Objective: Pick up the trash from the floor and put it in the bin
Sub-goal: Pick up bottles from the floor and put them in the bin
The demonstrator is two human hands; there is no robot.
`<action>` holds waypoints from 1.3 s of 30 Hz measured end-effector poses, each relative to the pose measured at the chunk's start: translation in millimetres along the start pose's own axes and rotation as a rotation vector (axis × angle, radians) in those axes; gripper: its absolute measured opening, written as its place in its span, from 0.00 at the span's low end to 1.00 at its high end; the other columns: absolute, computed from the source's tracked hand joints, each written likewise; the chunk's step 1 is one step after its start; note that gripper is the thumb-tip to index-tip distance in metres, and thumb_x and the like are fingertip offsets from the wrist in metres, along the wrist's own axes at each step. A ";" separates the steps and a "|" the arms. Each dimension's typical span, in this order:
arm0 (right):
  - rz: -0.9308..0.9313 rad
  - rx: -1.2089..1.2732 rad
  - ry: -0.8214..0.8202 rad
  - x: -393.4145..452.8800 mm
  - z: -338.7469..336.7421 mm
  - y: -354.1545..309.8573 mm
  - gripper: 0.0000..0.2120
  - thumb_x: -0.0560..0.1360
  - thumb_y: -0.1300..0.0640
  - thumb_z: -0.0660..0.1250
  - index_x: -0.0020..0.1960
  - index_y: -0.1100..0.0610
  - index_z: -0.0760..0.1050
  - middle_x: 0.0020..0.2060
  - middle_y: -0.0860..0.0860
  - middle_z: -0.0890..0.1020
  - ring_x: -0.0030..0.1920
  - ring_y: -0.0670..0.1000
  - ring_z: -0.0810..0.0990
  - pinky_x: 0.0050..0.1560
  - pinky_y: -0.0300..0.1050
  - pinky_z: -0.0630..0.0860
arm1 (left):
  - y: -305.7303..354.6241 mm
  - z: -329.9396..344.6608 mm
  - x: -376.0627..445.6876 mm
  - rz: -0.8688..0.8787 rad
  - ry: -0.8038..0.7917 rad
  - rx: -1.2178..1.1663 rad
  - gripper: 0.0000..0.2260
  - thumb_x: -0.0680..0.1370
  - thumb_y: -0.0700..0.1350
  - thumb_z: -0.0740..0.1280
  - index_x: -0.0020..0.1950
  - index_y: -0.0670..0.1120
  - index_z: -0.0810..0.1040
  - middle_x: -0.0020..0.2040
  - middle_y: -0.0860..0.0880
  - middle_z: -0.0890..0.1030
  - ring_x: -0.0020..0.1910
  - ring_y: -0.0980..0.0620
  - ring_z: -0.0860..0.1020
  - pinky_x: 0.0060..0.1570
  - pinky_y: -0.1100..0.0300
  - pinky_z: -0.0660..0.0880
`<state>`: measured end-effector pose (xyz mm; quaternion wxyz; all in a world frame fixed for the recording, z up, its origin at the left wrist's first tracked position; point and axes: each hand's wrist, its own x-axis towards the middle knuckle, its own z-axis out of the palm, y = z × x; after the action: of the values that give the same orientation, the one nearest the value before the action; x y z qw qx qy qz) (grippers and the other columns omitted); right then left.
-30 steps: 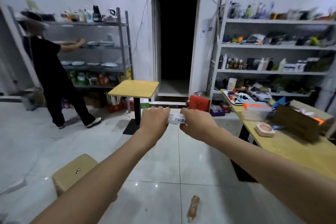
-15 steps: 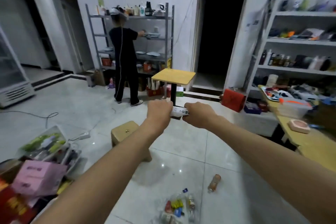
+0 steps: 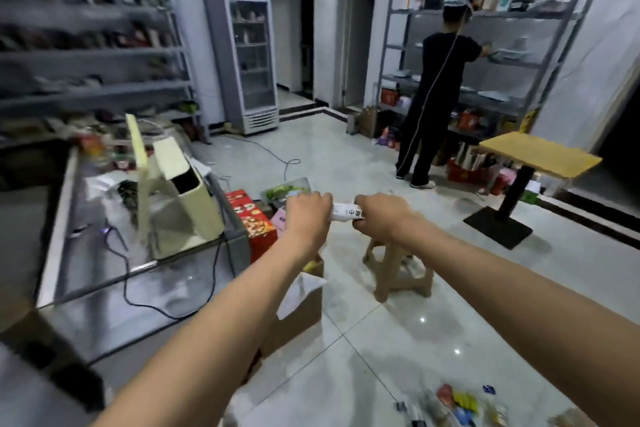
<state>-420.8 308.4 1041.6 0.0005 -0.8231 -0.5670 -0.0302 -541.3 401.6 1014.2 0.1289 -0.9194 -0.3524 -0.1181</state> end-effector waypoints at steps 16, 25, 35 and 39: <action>-0.540 0.111 -0.220 75.8 68.4 -380.1 0.15 0.75 0.50 0.65 0.59 0.55 0.74 0.56 0.56 0.80 0.56 0.58 0.79 0.45 0.44 0.70 | -308.6 68.3 -201.8 -0.646 -0.158 0.087 0.18 0.74 0.41 0.67 0.63 0.44 0.69 0.70 0.44 0.63 0.64 0.44 0.67 0.53 0.51 0.69; -0.724 0.055 -0.447 106.5 237.7 -448.6 0.18 0.76 0.50 0.64 0.62 0.58 0.70 0.60 0.57 0.79 0.60 0.59 0.77 0.53 0.47 0.73 | -338.5 225.5 -270.1 -0.804 -0.397 -0.019 0.18 0.76 0.41 0.63 0.65 0.43 0.68 0.69 0.44 0.63 0.66 0.43 0.64 0.56 0.50 0.68; -0.741 0.044 -0.634 135.0 498.8 -467.7 0.23 0.77 0.46 0.65 0.67 0.56 0.67 0.62 0.56 0.77 0.62 0.57 0.76 0.57 0.46 0.72 | -319.3 469.5 -336.6 -0.833 -0.629 -0.221 0.25 0.73 0.42 0.69 0.68 0.44 0.65 0.67 0.44 0.66 0.66 0.44 0.65 0.58 0.53 0.70; -0.690 0.083 -0.674 134.4 595.4 -464.3 0.25 0.75 0.44 0.67 0.66 0.55 0.68 0.62 0.55 0.78 0.61 0.57 0.77 0.57 0.47 0.73 | -301.8 545.3 -353.6 -0.851 -0.654 -0.269 0.28 0.73 0.40 0.70 0.70 0.43 0.63 0.68 0.43 0.66 0.67 0.44 0.64 0.60 0.54 0.69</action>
<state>-777.2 620.5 438.6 -0.1604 -0.5501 -0.7764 0.2625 -933.1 574.7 439.7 -0.1647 -0.6929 -0.6964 0.0880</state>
